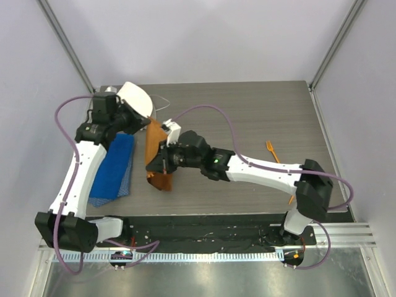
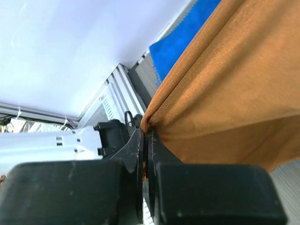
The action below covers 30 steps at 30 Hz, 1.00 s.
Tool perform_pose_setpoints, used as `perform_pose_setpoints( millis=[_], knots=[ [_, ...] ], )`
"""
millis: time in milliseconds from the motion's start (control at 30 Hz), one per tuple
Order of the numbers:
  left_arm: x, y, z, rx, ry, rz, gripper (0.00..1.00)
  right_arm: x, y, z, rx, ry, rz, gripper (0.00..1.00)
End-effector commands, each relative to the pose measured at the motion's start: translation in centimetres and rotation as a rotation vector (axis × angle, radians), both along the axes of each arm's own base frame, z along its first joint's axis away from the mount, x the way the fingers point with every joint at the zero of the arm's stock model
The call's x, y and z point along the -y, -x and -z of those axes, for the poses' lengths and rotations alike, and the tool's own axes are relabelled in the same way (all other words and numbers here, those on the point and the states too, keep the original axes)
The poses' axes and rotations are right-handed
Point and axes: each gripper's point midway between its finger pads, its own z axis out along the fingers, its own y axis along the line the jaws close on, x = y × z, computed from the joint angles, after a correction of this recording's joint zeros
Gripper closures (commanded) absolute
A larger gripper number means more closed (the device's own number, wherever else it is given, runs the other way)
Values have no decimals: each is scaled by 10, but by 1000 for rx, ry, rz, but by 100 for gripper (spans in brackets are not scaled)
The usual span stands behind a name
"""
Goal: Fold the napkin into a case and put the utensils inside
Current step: Turn over the upper triangle folded napkin at the center of the board.
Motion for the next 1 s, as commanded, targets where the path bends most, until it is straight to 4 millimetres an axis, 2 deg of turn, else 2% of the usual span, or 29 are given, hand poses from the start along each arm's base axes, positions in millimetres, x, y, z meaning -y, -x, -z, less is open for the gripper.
perform_pose_setpoints(
  millis=[0, 33, 67, 100, 167, 267, 300, 333, 367, 400, 433, 467, 500, 533, 567, 600, 633, 667, 700, 733, 767, 800, 833, 867, 900, 933, 967],
  knots=[
    [-44, 1, -61, 174, 16, -52, 100, -41, 75, 2, -61, 47, -269, 99],
    [-54, 7, -65, 172, 23, -65, 100, -50, 78, -11, -52, 20, -286, 99],
    [-72, 8, -68, 179, 19, -109, 100, -56, 87, -12, -56, 11, -319, 99],
    [-78, 12, -73, 192, 12, -114, 100, -62, 89, -9, -71, 10, -327, 99],
    [-85, 17, -79, 201, 9, -122, 100, -68, 92, -18, -73, -36, -352, 99],
    [-80, 11, -80, 231, 39, -103, 100, -63, 93, -12, -74, -43, -345, 99],
    [-77, 8, -77, 220, 83, -107, 100, -59, 92, -9, -81, -47, -341, 99],
    [-72, 5, -59, 181, 109, -98, 100, -50, 93, -2, -92, -58, -335, 99],
    [-68, -3, -59, 209, 116, -90, 100, -45, 93, 3, -99, -64, -331, 99],
    [-63, -6, -50, 195, 123, -84, 100, -32, 91, 30, -129, -25, -314, 99],
    [-46, -11, -38, 167, 128, -51, 100, -25, 89, 24, -114, -69, -307, 99],
    [-38, -15, -23, 142, 109, -52, 100, -18, 89, 31, -131, -73, -298, 99],
    [-26, -21, -17, 142, 98, -35, 100, -2, 91, 63, -164, -30, -283, 99],
    [-1, -22, -4, 111, 89, 15, 100, 4, 81, 64, -161, -64, -260, 99],
    [3, -27, 12, 90, 60, -4, 100, 13, 81, 67, -186, -77, -245, 99],
    [12, -30, 18, 88, 52, 3, 100, 22, 80, 73, -205, -85, -234, 99],
    [23, -34, 22, 96, 50, 16, 100, 38, 79, 95, -229, -70, -207, 99],
    [39, -38, 38, 63, 49, 39, 100, 47, 80, 101, -242, -65, -191, 99],
    [49, -40, 44, 56, 52, 56, 100, 56, 80, 101, -241, -70, -179, 99],
    [57, -45, 48, 65, 51, 64, 100, 70, 83, 116, -259, -40, -164, 99],
    [72, -46, 60, 45, 46, 84, 100, 79, 77, 121, -262, -33, -135, 99],
    [80, -48, 66, 40, 41, 92, 100, 87, 76, 114, -249, -50, -124, 99],
    [86, -52, 69, 48, 37, 90, 100, 100, 76, 129, -265, -24, -104, 99],
    [95, -54, 69, 59, 44, 99, 100, 109, 70, 135, -271, -9, -72, 99],
    [111, -54, 84, 33, 39, 123, 100, 117, 69, 130, -260, -20, -64, 99],
    [118, -57, 84, 40, 32, 124, 100, 129, 71, 145, -277, 16, -48, 99],
    [125, -59, 90, 36, 20, 131, 100, 136, 70, 148, -279, 19, -32, 99]
  ],
)
